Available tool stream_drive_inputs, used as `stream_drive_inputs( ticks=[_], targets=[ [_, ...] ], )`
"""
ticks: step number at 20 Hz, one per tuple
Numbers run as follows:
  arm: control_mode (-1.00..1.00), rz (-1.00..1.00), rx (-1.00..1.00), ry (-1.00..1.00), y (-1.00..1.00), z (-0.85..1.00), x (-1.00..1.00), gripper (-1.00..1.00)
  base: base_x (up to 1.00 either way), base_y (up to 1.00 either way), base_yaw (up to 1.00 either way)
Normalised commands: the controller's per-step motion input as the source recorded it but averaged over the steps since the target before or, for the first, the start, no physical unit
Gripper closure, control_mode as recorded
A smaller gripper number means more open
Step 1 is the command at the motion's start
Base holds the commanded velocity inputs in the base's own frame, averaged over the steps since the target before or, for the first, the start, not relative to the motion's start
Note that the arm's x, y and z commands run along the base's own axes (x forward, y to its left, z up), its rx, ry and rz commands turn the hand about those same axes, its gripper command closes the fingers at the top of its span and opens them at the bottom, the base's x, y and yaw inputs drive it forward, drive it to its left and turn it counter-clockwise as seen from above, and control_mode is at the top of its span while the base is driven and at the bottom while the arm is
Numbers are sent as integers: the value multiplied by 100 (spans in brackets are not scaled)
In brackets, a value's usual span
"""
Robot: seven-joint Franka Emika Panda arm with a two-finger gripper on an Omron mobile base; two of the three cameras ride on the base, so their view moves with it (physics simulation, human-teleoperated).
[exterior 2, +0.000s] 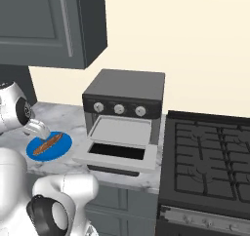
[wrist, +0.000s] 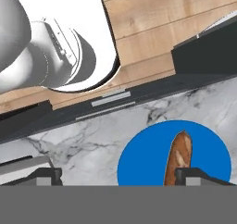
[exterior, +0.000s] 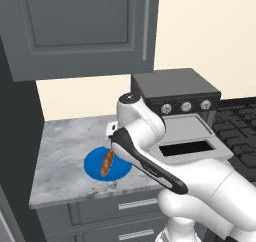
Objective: Pull the toaster oven rack outwards. Pick up the baguette from the plate and place it on the toaster oven rack. Close the toaster oven door fully and set the temperature to the lowest setting.
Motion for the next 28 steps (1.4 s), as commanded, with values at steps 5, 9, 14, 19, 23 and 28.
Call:
stream_drive_inputs(
  ticks=[5,9,14,19,23,28],
  targets=[
    [-100,0,1,0,7,-24,9,-100,0,0,0],
    [-100,0,1,0,11,-22,14,-100,0,0,0],
    [-100,0,0,0,21,-19,18,-100,0,0,0],
    [-100,0,0,0,29,-19,19,-100,0,0,0],
    [-100,0,0,2,18,-21,18,-100,0,0,0],
    [-100,0,0,5,4,-26,23,-100,0,0,0]
  ],
)
